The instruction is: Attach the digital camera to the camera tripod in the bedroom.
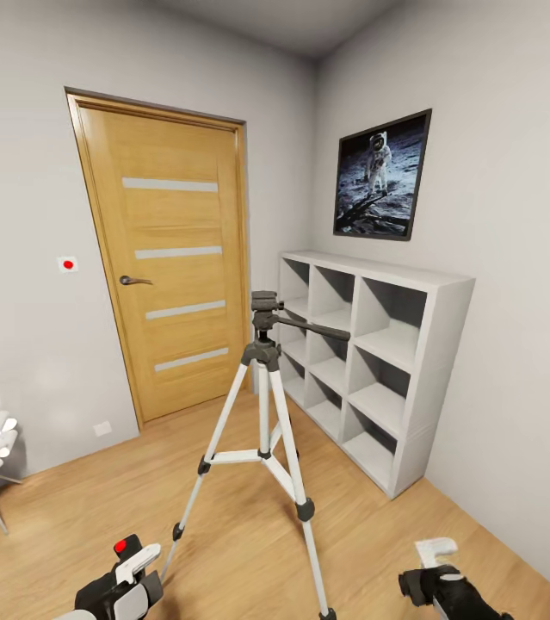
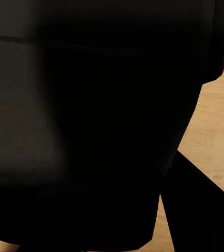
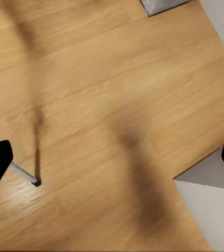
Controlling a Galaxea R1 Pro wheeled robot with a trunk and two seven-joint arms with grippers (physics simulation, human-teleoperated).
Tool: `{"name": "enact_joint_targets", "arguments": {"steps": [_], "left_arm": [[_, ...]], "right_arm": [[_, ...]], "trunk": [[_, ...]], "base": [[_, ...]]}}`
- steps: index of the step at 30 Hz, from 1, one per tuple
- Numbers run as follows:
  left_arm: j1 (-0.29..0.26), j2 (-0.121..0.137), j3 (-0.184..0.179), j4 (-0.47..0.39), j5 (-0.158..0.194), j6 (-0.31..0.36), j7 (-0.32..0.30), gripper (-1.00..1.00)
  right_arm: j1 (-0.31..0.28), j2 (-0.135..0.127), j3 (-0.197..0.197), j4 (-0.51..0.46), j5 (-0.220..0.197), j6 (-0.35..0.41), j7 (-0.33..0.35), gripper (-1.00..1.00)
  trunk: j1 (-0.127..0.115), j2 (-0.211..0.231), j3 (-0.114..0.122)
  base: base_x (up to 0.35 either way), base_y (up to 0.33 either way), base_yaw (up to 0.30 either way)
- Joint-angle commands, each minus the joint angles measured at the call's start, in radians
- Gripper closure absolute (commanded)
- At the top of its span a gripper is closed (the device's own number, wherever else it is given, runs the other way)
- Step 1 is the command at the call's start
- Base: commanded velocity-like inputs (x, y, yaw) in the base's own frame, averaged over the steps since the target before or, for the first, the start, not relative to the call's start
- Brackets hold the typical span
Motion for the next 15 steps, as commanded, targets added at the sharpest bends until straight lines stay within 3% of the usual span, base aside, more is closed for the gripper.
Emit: {"name": "enact_joint_targets", "arguments": {"steps": [1, 4, 6, 10, 13, 15], "left_arm": [[-0.001, 0.0, -0.01, 0.0, 0.008, -0.002, 0.001, 1.0], [-0.001, 0.0, -0.01, 0.0, 0.008, -0.002, 0.001, 1.0], [-0.001, 0.0, -0.01, 0.0, 0.008, -0.002, 0.001, 1.0], [-0.001, 0.001, -0.01, 0.0, 0.008, -0.002, 0.0, 1.0], [-0.001, 0.001, -0.01, 0.0, 0.008, -0.002, -0.002, 1.0], [-0.001, 0.001, -0.01, -0.001, 0.008, -0.002, -0.003, 1.0]], "right_arm": [[0.001, 0.0, -0.006, -0.082, 0.009, 0.08, 0.034, -1.0], [0.002, -0.001, -0.006, -0.254, 0.008, 0.246, 0.101, -1.0], [0.002, 0.001, -0.006, -0.316, 0.009, 0.308, 0.111, -1.0], [-0.016, 0.016, -0.006, -0.37, 0.009, 0.365, 0.114, -1.0], [-0.066, 0.022, -0.007, -0.372, 0.006, 0.396, 0.114, -1.0], [-0.146, 0.03, -0.008, -0.358, -0.009, 0.434, 0.113, -1.0]], "trunk": [[0.0, -0.001, -0.001], [0.0, -0.001, -0.001], [0.0, -0.001, -0.001], [0.0, -0.001, -0.001], [0.0, -0.001, -0.001], [0.0, -0.001, -0.001]], "base": [[0.0, 0.0, 0.0], [0.0, 0.0, 0.0], [0.0, 0.0, 0.0], [0.0, 0.0, 0.0], [0.0, 0.0, 0.0], [0.0, 0.0, 0.0]]}}
